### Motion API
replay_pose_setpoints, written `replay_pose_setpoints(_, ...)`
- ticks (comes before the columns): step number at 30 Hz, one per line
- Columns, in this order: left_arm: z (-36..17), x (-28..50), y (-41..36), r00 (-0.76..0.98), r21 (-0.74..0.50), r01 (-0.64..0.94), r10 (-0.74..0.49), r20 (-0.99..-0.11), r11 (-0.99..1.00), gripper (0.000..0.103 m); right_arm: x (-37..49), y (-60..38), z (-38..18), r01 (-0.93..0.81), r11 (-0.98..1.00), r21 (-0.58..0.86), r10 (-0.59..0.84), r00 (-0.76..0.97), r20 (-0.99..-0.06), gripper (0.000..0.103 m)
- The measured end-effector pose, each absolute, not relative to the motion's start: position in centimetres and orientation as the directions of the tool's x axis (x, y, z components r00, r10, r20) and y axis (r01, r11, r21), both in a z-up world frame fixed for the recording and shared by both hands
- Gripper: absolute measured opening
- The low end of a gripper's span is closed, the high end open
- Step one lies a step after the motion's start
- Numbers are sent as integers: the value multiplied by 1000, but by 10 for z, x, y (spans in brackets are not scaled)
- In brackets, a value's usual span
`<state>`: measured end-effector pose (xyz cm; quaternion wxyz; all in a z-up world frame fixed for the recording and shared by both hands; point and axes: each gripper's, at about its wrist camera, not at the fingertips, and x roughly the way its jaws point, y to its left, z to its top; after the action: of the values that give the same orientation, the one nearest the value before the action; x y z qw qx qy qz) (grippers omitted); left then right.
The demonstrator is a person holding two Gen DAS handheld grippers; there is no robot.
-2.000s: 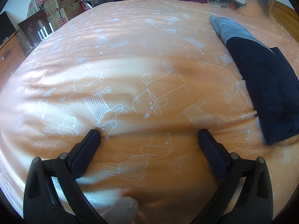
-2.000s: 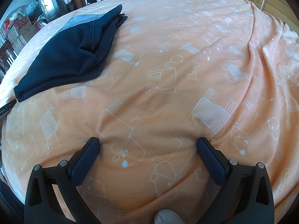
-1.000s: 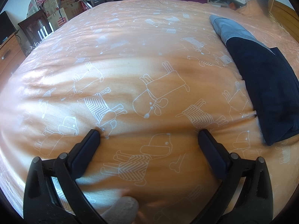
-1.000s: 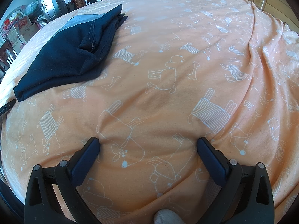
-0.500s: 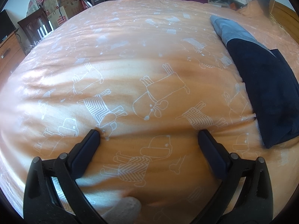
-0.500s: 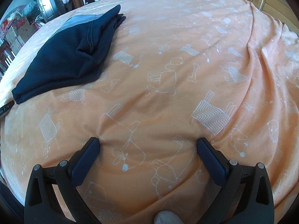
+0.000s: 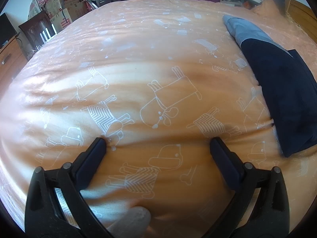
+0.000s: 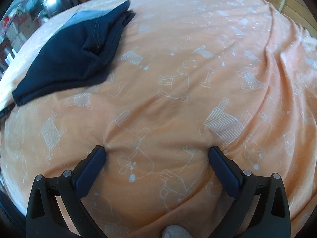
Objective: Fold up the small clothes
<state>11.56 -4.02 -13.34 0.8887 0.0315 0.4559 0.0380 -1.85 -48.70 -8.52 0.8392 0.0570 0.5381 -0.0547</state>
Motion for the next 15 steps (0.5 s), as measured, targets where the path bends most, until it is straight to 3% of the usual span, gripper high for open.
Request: replay_pose_setpoints(15,-133,116,-40,582,92,-40,98,-807,995,103,-25,-485,-91,124,991,52,-13,476,-879,103)
